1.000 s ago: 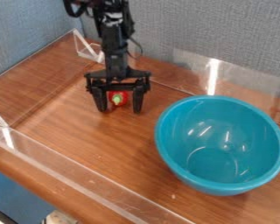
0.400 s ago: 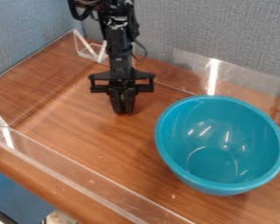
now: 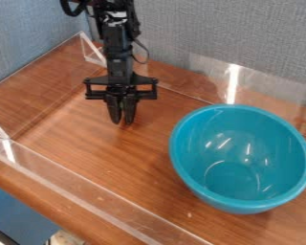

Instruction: Put the strawberry in the blue bowl

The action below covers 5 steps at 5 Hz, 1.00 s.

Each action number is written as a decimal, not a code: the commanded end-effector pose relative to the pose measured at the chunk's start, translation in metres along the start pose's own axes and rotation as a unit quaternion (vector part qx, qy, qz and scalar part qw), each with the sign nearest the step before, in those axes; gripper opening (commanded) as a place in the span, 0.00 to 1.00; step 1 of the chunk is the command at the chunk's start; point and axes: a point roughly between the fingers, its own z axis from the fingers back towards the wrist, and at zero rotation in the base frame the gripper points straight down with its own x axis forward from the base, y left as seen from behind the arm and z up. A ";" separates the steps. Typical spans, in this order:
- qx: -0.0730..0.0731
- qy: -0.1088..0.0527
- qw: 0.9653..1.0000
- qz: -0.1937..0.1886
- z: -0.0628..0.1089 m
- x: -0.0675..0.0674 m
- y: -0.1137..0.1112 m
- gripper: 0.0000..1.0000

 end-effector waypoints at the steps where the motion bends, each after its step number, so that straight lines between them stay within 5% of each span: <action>1: -0.012 -0.045 0.998 0.029 0.039 0.000 0.009 0.00; 3: -0.062 -0.083 0.994 0.037 0.126 -0.036 -0.006 0.00; 4: -0.090 -0.086 0.992 0.010 0.138 -0.053 -0.023 0.00; 5: -0.092 -0.075 0.992 -0.049 0.134 -0.066 -0.049 0.00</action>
